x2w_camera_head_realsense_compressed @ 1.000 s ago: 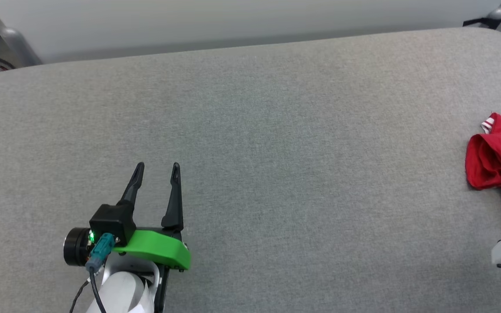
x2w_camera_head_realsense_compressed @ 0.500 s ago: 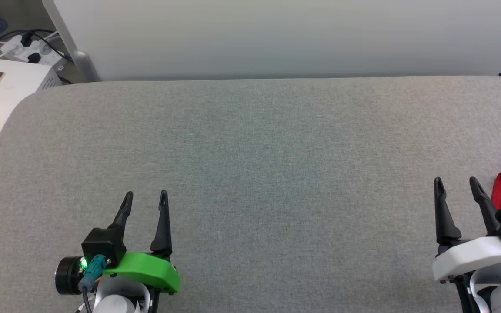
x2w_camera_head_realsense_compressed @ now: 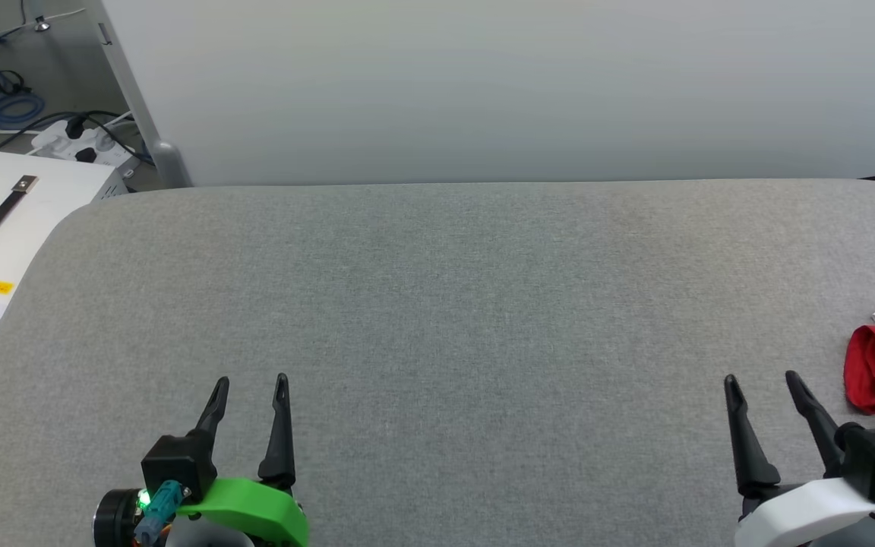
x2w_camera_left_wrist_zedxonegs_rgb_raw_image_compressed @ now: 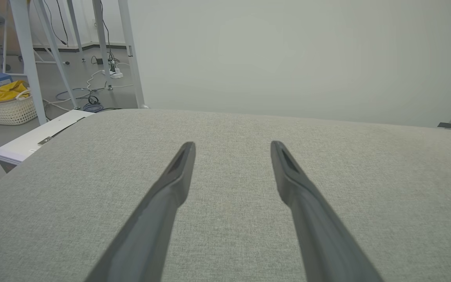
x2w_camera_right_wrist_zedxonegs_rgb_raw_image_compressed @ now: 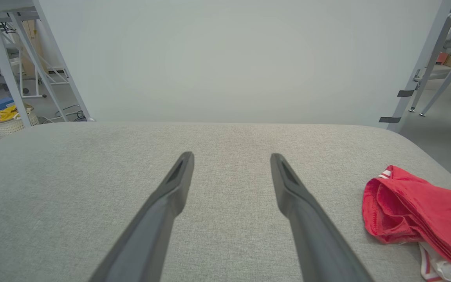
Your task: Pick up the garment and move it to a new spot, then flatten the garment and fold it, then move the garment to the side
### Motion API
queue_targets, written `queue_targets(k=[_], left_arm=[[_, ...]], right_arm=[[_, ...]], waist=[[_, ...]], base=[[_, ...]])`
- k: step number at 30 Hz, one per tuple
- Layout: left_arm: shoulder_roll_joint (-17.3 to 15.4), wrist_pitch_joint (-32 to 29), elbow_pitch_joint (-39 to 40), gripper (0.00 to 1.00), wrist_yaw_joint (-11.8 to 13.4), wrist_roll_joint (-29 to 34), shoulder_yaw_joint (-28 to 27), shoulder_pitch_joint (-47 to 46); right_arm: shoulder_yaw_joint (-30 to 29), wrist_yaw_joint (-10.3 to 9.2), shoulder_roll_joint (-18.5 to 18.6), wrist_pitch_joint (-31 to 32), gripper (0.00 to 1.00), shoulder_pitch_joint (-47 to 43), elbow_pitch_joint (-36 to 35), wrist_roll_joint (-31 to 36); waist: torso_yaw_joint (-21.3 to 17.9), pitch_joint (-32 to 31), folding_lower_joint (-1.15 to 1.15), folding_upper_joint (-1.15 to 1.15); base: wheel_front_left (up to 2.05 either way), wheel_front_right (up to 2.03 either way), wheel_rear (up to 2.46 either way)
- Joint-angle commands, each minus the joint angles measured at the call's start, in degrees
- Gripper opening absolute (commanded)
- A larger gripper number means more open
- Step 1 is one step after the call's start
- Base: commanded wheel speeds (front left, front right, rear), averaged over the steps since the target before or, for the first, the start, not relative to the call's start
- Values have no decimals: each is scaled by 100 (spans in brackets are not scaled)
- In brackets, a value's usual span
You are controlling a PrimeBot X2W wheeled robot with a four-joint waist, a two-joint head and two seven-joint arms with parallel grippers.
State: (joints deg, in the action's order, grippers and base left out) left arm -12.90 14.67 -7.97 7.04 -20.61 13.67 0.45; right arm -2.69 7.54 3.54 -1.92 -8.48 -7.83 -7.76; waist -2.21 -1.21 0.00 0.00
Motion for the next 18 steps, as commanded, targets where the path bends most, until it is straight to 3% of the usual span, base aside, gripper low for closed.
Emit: queue_targets(k=[1, 18], left_arm=[[-9, 32, -17, 100, -38, -22, -19, 92], [6, 32, -225, 100, -156, -39, 83, 29]], right_arm=[[59, -5, -23, 28, 100, -88, -79, 9], [188, -5, -49, 97, 100, -101, -197, -45]], waist=[[-25, -23, 0, 0], [-36, -6, 0, 0]], base=[[0, 0, 0], [0, 0, 0]])
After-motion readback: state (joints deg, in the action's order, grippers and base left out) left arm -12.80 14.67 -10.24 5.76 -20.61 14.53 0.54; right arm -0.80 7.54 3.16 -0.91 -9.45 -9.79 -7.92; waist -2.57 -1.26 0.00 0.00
